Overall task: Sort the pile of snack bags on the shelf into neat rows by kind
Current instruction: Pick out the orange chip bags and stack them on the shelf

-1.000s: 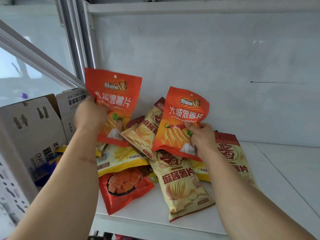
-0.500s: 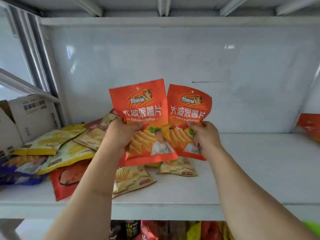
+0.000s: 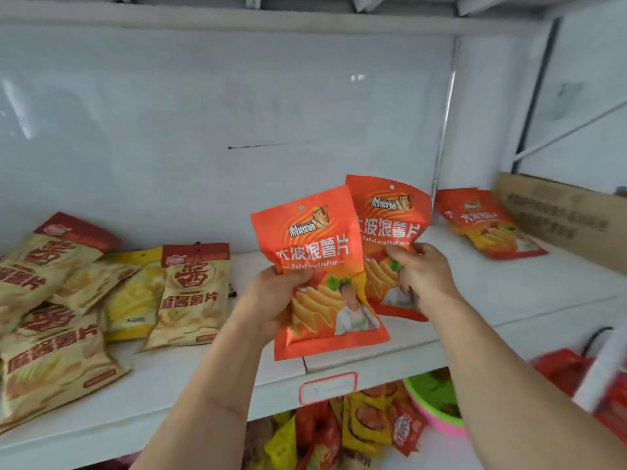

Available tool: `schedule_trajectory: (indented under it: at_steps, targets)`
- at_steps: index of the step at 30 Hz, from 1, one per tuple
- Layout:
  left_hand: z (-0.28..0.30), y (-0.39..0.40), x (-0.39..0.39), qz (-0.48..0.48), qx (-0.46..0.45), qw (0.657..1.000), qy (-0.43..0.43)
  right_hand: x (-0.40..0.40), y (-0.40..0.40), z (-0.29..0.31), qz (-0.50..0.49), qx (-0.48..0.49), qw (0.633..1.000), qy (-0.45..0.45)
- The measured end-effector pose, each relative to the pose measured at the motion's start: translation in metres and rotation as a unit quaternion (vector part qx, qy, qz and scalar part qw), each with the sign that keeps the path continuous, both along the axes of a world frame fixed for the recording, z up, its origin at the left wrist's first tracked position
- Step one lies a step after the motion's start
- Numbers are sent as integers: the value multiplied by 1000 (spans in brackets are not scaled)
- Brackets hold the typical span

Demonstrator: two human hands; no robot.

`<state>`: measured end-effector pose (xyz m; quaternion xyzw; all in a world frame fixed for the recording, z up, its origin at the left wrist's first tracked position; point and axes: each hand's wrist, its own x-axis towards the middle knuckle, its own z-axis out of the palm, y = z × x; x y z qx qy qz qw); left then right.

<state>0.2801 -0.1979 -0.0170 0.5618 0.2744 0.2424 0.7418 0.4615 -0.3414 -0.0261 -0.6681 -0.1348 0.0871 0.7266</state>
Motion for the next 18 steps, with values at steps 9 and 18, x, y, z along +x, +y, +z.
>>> schedule_trajectory:
  at_steps: [9, 18]
  targets:
    - [-2, -49, 142, -99, 37, 994, 10, 115, -73, 0, -61, -24, 998, -13]
    - [-5, -98, 256, -110, 48, 993, 20, 230, -126, 2, -52, -36, 998, -25]
